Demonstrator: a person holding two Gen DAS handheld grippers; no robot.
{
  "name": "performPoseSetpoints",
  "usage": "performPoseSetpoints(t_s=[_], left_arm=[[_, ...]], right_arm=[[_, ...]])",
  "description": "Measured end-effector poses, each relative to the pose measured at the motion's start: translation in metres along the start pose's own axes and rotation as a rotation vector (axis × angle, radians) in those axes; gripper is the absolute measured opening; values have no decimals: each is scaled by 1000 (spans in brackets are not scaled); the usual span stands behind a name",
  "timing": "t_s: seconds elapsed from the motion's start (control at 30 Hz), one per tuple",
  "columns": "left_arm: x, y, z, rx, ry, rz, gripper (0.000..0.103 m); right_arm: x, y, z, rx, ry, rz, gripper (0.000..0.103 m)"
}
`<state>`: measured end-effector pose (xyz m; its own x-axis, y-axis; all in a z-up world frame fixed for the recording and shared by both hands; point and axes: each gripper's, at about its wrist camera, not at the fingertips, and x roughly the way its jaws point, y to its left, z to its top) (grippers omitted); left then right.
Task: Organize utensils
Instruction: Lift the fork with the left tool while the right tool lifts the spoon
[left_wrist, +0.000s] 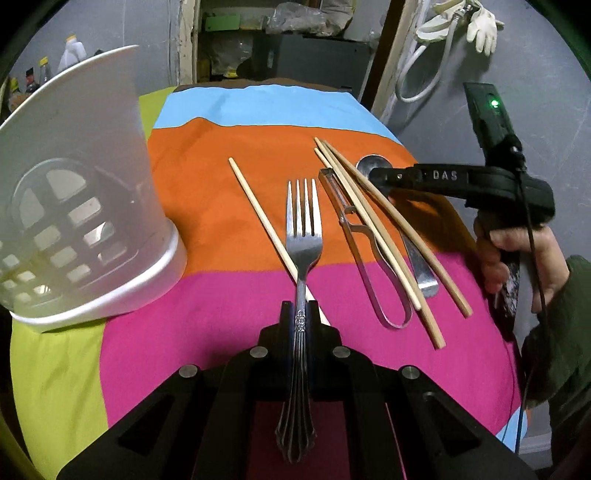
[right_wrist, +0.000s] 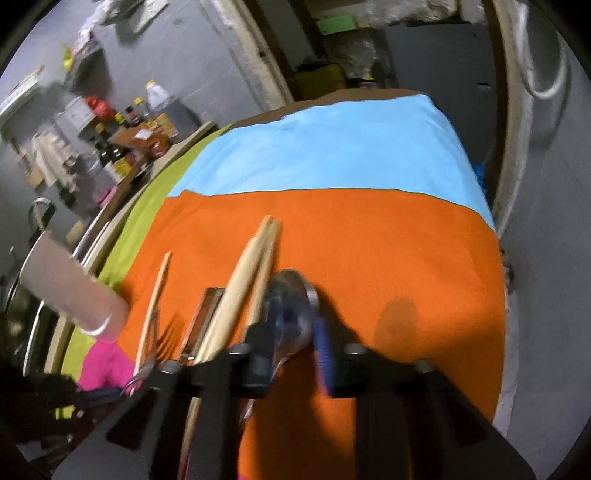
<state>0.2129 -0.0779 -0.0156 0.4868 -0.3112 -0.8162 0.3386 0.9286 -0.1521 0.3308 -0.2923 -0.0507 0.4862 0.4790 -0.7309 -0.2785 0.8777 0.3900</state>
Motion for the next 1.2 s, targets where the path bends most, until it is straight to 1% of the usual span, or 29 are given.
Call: performPoseSetpoints(t_s=[0.07, 0.17, 0.33, 0.43, 0.5, 0.57, 0.63, 0.77, 0.8, 1.03, 1.07, 1.1, 1.17, 1.2], left_arm=[[0, -1, -2, 7, 3, -7, 4], [1, -3, -5, 32, 20, -2, 4], [7, -4, -3, 104, 65, 3, 4], [11, -1, 2, 94, 102, -15, 4], [11, 0, 2, 92, 111, -21, 4], [9, 0, 0, 77, 93, -17, 4], [5, 0, -6, 61, 63, -32, 4], [-12, -3, -18, 17, -22, -61, 4], [-17, -4, -23, 9, -48, -65, 4], [-48, -14, -48, 12, -195, -48, 3], [-52, -15, -52, 21, -211, -43, 0], [-53, -18, -53, 35, -216, -32, 0], [-55, -21, -58, 72, -200, 21, 0], [-54, -19, -60, 78, -184, 24, 0]], right_arm=[[-3, -4, -2, 34, -11, 21, 5], [-12, -1, -5, 36, -47, 11, 3], [-37, 15, -16, -28, -153, -40, 3], [-49, 27, -24, -78, -208, -79, 3], [-58, 34, -31, -104, -247, -98, 3], [-69, 41, -38, -126, -294, -118, 3], [-78, 44, -43, -134, -333, -127, 3], [-95, 58, -61, -182, -428, -161, 3], [-97, 62, -65, -196, -439, -170, 3], [-115, 90, -91, -285, -553, -228, 3], [-117, 92, -93, -292, -560, -230, 3], [-119, 94, -95, -299, -567, -233, 3], [-121, 98, -98, -309, -573, -232, 3], [-122, 99, -98, -312, -575, -228, 3]])
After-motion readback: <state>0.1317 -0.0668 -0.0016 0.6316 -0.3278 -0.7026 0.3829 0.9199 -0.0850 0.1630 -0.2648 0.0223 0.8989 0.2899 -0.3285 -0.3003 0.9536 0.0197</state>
